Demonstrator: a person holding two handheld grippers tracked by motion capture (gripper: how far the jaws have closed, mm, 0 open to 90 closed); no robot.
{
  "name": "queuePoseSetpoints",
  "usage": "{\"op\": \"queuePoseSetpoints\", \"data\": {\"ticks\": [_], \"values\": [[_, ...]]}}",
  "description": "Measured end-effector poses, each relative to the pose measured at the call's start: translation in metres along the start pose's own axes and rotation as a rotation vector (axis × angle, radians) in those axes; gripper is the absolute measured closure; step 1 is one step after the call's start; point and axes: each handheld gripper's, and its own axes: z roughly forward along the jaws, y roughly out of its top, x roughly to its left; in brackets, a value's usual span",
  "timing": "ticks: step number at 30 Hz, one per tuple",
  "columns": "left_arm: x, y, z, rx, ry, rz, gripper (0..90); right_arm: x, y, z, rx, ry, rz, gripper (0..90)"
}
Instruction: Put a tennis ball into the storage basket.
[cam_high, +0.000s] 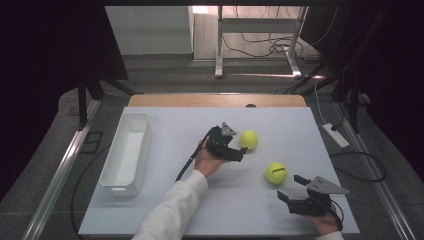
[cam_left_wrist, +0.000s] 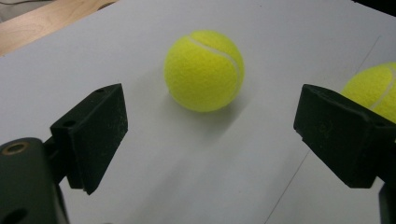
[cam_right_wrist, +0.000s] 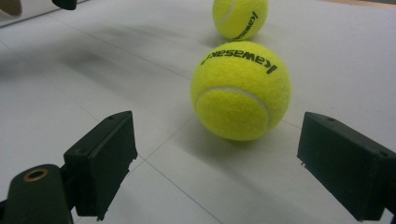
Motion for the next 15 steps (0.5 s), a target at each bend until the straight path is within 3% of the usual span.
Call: {"op": "queuePoseSetpoints", "data": {"ticks": [15], "values": [[0.0039,0.0069,0.0087,0.005,0.002,-0.005,10.8,-0.0002,0.0003,0.0000,-0.001,0.000,0.000,11.4]]}}
